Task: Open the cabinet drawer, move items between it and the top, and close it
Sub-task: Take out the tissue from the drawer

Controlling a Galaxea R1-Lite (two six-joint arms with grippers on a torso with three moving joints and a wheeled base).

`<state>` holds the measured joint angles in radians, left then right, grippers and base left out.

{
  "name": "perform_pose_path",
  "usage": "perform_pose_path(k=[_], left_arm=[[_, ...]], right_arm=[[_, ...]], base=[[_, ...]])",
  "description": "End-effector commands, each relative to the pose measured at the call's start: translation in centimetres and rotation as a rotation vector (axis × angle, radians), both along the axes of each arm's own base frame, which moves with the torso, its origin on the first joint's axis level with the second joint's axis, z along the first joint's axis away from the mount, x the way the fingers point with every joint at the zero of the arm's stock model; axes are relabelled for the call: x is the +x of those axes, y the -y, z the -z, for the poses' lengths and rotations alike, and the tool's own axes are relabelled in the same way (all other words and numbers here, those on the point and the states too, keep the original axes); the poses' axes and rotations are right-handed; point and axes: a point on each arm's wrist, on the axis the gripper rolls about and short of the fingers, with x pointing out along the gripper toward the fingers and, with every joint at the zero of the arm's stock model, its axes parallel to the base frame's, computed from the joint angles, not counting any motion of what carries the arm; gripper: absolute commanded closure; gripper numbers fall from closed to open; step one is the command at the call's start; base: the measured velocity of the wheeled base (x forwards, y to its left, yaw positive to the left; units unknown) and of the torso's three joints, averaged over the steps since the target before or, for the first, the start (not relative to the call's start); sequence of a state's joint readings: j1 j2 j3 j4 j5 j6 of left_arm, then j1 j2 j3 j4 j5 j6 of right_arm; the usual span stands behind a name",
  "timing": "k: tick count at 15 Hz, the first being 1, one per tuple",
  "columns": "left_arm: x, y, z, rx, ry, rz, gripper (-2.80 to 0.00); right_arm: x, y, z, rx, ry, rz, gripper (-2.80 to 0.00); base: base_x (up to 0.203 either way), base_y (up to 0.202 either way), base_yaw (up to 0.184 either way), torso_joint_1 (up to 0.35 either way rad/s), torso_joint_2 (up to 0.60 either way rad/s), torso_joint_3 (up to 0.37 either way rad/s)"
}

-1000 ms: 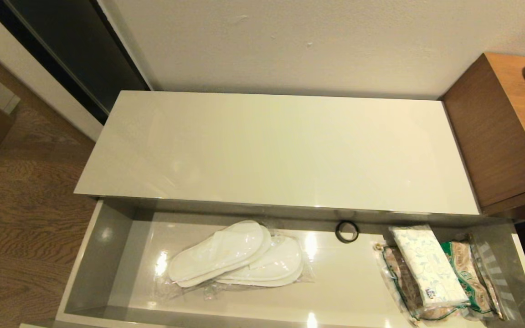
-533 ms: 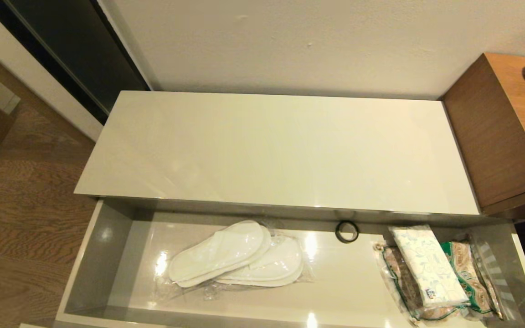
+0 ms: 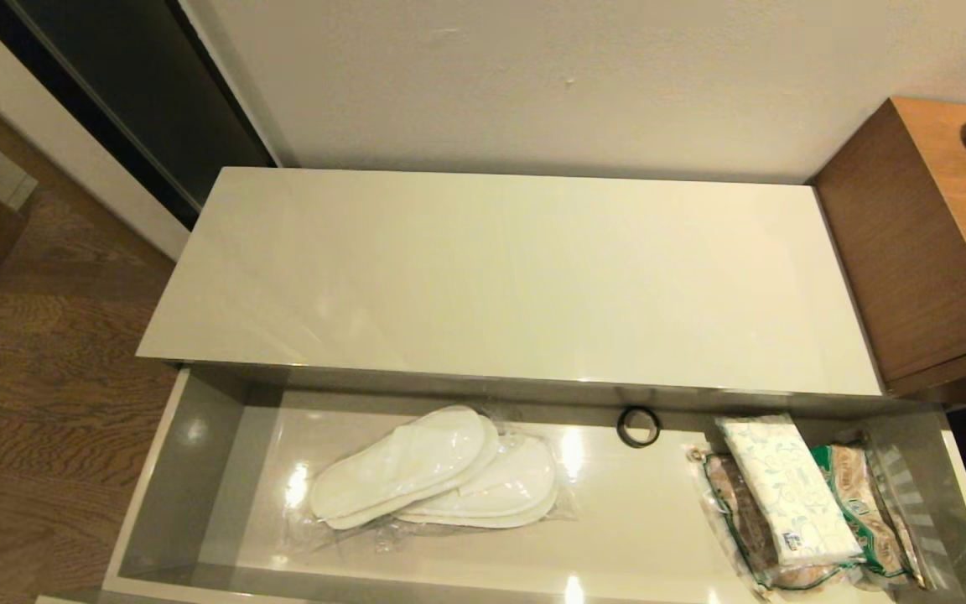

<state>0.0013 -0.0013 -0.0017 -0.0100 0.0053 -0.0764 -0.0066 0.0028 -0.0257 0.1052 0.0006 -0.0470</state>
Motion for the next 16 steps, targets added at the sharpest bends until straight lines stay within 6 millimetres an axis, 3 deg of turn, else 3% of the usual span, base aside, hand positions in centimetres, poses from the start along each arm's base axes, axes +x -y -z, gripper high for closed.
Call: perform_pose_path(k=[1, 13, 16], left_arm=[[0.0, 0.0, 0.0, -0.002, -0.001, -0.001, 0.0], [0.0, 0.0, 0.0, 0.0, -0.001, -0.001, 0.0], [0.0, 0.0, 0.0, 0.0, -0.001, -0.001, 0.0]], right_arm=[[0.0, 0.0, 0.0, -0.001, -0.003, 0.001, 0.0], [0.0, 0.0, 0.0, -0.012, -0.002, -0.006, 0.0], [-0.1, 0.0, -1.3, -0.012, 0.095, -0.005, 0.0]], base=[[0.0, 0.0, 0.0, 0.0, 0.0, 0.0], [0.0, 0.0, 0.0, 0.0, 0.0, 0.0], [0.0, 0.0, 0.0, 0.0, 0.0, 0.0]])
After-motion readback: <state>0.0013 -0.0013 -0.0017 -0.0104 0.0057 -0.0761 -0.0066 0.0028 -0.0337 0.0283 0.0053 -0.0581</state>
